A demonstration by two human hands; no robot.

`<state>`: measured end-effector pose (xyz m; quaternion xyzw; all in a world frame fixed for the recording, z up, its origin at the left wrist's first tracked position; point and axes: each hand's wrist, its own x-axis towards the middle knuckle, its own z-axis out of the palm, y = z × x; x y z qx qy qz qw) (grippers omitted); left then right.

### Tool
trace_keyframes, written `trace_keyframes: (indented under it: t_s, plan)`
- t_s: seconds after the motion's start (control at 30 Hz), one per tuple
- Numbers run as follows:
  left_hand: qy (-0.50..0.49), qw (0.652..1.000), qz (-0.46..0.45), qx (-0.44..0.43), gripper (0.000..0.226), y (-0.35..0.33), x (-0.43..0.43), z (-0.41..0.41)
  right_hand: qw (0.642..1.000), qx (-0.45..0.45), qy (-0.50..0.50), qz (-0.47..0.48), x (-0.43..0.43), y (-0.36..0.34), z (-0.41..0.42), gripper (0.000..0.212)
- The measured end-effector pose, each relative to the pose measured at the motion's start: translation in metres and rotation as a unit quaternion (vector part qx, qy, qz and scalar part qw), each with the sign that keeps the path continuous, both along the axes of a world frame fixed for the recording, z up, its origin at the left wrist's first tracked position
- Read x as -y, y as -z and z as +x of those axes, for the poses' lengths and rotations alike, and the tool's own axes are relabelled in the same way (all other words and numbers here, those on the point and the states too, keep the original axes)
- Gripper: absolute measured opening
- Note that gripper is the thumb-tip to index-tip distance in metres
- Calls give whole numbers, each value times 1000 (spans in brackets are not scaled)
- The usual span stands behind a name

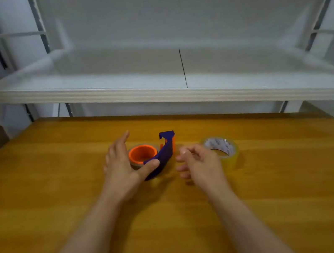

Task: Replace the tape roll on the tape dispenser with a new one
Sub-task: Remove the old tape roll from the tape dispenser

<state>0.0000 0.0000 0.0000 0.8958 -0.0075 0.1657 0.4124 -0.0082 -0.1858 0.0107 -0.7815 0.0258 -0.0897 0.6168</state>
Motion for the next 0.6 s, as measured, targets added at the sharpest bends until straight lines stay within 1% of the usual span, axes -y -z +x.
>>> trace_keyframes:
  t_s: [0.1, 0.2, 0.3, 0.4, 0.5, 0.6]
  plan:
    - [0, 1000, 2, -9, 117, 1, 3, 10, 999, -13, 4, -32, -1, 5, 4, 14]
    - [0, 999, 26, -31, 128, 6, 6, 15, 999, -25, 2, -26, 0, 12, 4, 15]
    - [-12, 998, 45, -44, 133, 8, 7, 19, 999, -39, 3, -26, 3, 16, 5, 13]
    - [-16, 997, 56, -44, 131, 10, 13, 22, 997, -63, -8, -34, 2, 18, 6, 22]
    - [-15, 999, 36, -25, 124, 10, 18, 21, 995, -83, -50, -14, 0, 16, 7, 35]
    - [-8, 999, 27, 35, 119, 8, 22, 16, 990, -95, -97, 34, -2, 12, 4, 42]
